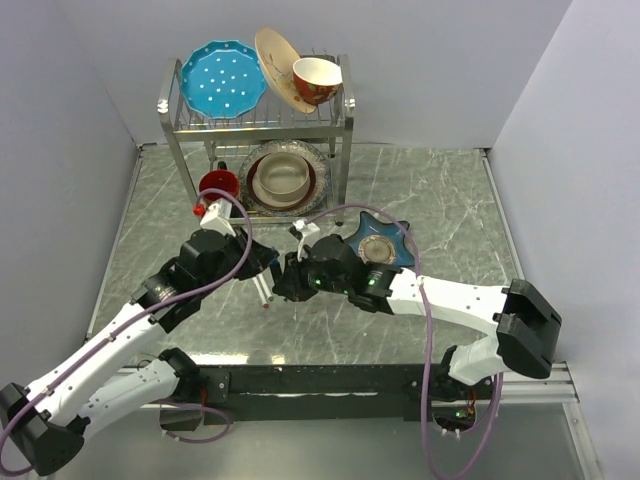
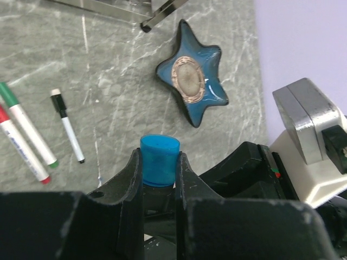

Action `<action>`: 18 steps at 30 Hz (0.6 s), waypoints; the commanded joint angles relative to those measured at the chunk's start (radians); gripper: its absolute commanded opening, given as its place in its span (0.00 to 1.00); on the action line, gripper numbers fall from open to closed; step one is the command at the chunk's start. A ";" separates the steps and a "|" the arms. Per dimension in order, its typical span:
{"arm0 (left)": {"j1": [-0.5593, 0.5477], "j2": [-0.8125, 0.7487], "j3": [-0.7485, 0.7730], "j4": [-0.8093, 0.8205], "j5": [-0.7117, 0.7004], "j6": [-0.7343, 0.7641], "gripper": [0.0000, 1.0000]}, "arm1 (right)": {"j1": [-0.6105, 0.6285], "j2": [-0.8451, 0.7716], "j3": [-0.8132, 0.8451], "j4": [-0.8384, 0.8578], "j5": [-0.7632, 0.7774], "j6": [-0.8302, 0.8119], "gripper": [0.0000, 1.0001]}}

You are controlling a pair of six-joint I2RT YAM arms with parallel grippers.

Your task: Insert the pens into the pen caps

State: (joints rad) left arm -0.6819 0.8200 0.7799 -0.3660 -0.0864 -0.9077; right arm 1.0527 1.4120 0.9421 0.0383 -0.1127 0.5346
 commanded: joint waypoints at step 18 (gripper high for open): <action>-0.027 -0.156 0.116 -0.126 0.096 0.118 0.75 | -0.003 -0.103 0.011 0.187 -0.102 -0.114 0.00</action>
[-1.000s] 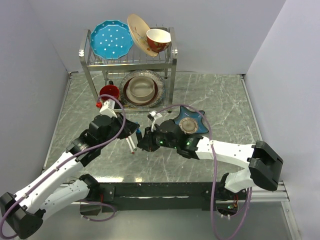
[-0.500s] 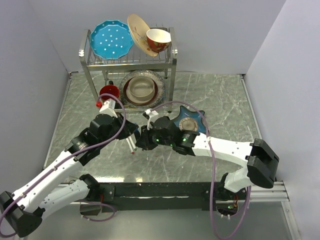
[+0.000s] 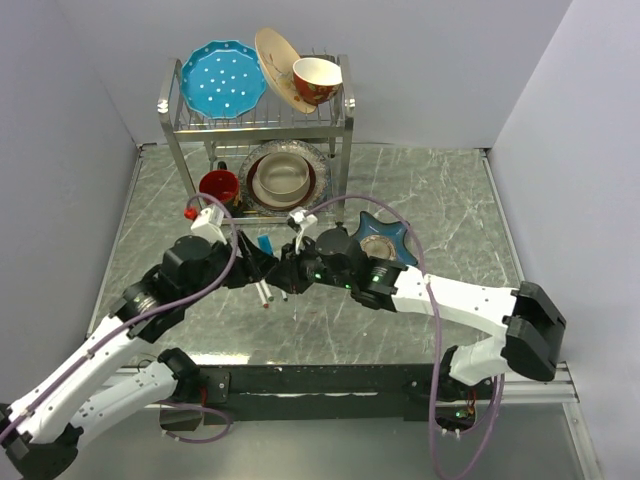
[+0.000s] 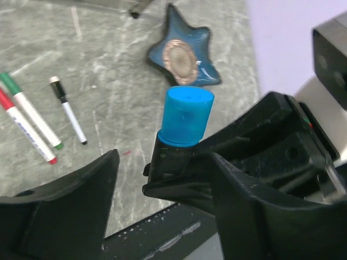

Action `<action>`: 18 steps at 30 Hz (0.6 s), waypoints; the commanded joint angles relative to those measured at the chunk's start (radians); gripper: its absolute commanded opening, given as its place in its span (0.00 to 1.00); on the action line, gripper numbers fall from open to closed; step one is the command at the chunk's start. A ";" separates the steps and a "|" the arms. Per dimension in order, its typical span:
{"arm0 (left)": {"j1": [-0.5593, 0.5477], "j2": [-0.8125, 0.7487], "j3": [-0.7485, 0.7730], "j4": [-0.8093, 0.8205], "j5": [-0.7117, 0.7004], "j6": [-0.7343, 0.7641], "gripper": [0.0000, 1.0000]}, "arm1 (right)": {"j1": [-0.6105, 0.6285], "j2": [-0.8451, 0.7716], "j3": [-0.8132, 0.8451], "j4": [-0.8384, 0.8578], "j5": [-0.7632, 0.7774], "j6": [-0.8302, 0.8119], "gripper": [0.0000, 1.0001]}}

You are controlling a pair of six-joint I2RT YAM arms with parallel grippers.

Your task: Insert the pens into the pen caps

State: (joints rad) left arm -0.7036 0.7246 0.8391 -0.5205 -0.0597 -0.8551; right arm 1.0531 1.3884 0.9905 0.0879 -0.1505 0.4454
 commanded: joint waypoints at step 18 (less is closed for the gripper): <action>-0.005 -0.174 0.032 0.404 0.451 0.117 0.77 | 0.001 -0.348 -0.219 0.326 -0.396 0.047 0.00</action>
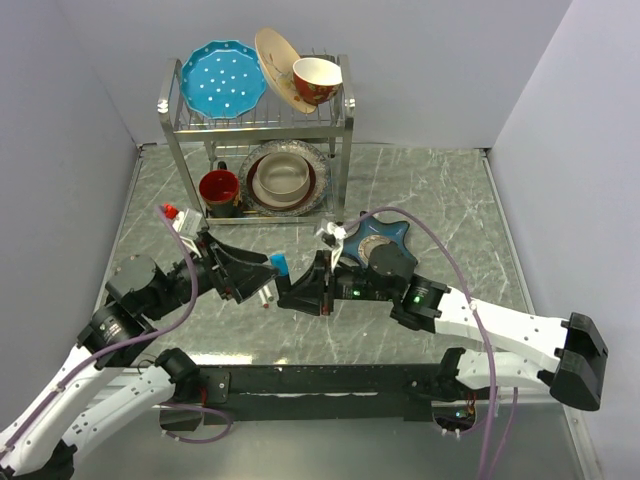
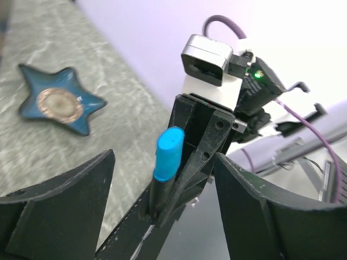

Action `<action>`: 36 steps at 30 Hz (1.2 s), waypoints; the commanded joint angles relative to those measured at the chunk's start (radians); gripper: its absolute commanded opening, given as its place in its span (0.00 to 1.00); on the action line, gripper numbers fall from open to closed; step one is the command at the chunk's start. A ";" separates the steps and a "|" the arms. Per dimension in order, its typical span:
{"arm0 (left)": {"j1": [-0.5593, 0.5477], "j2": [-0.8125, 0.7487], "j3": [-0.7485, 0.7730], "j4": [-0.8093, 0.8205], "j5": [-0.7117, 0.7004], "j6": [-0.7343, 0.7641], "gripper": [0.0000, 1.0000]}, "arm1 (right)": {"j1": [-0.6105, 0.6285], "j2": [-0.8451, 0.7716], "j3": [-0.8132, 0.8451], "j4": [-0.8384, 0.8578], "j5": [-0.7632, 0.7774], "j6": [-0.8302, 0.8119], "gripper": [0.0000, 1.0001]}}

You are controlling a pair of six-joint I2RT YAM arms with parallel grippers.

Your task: Insert the pens into the pen caps

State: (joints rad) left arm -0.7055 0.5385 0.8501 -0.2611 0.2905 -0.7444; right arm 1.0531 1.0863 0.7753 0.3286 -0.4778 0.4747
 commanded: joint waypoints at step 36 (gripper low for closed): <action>-0.002 0.037 -0.154 0.323 0.323 -0.138 0.01 | -0.027 -0.083 0.179 0.072 0.019 -0.005 0.00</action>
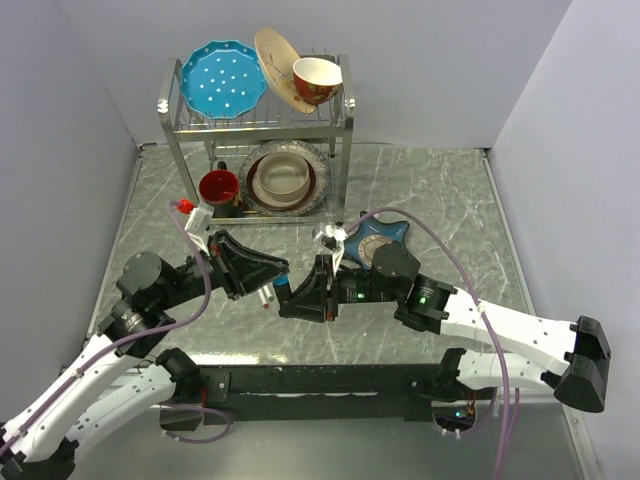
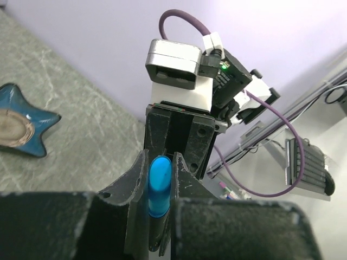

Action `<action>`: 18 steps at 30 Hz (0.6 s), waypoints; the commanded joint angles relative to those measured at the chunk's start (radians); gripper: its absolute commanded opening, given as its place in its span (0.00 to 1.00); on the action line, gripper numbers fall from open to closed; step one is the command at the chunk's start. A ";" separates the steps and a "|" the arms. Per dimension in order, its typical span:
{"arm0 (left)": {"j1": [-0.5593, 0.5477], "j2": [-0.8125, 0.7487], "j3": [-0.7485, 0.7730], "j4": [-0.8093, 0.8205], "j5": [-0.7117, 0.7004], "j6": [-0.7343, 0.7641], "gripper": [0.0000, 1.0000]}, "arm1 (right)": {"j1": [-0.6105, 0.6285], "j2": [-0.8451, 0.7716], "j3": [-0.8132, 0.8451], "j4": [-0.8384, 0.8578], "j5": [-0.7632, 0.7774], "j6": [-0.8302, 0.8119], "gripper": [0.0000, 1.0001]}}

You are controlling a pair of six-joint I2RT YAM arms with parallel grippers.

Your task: Insert the pens into the pen caps

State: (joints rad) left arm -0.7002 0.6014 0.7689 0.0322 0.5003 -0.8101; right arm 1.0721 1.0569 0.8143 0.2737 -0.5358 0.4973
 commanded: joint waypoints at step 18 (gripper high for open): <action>-0.033 0.014 -0.204 0.006 0.124 -0.049 0.01 | -0.192 0.009 0.414 0.007 0.096 -0.152 0.00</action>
State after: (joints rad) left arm -0.6849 0.5735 0.6456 0.2810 0.4004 -0.8879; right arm 0.9539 1.0847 1.0344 -0.0547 -0.6323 0.3866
